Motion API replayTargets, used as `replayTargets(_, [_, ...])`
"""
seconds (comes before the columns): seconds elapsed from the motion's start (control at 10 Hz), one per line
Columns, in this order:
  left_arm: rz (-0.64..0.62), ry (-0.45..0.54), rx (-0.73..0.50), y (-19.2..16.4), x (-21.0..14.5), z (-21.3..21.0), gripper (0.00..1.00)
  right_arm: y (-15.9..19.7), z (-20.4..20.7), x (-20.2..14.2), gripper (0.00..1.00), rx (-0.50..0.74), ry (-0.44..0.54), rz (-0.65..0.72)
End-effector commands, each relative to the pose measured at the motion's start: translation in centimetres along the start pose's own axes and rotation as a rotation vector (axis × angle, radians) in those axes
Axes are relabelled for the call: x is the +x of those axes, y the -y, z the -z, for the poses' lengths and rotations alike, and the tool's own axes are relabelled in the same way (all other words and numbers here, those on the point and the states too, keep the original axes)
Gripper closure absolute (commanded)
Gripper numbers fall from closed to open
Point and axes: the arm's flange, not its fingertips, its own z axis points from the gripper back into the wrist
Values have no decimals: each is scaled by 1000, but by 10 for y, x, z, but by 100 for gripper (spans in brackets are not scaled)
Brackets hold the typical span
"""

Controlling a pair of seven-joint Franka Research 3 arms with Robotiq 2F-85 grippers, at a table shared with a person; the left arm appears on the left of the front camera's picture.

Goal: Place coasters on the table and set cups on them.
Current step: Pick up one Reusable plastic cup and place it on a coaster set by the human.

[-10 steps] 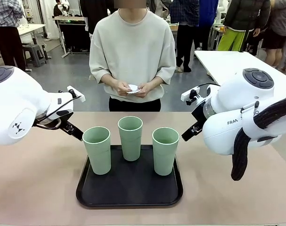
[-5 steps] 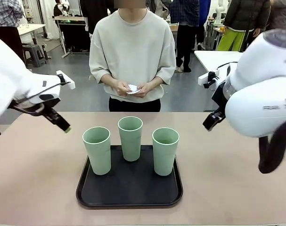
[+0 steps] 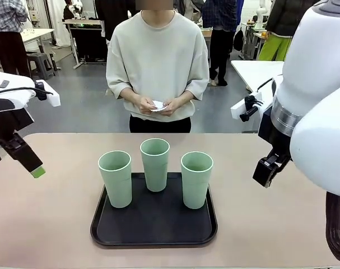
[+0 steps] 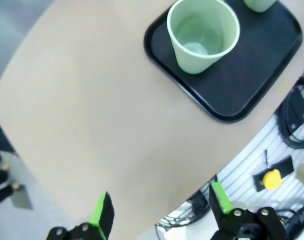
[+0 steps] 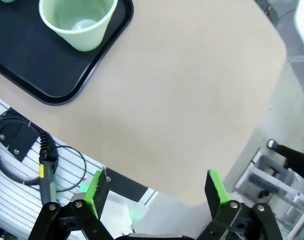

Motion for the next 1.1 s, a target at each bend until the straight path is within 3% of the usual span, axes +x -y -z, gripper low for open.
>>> replayTargets(0.0, [18,9,-14,-8,15,19,0,18,9,9,0,24,27,14])
replayTargets(0.1, [0,0,0,0,0,0,0,0,0,0,0,0,0,0])
replayTargets(0.3, [-193,259,-515,-48,1,48,0,64,21,-9,0,425,292,268])
replayTargets(0.4, [-314,361,-679,-72,-14,40,0,84,17,-32,0,598,421,409])
replayTargets(0.5, [-389,427,-771,-93,-27,49,0,106,18,-63,0,664,527,522])
replayTargets(0.6, [-475,422,-823,-118,-36,56,0,121,28,-91,0,717,583,611])
replayTargets(0.8, [-620,409,-864,-142,-76,67,0,139,66,-144,0,825,517,729])
replayTargets(1.0, [-669,385,-872,-166,-106,61,0,160,101,-169,0,916,381,722])
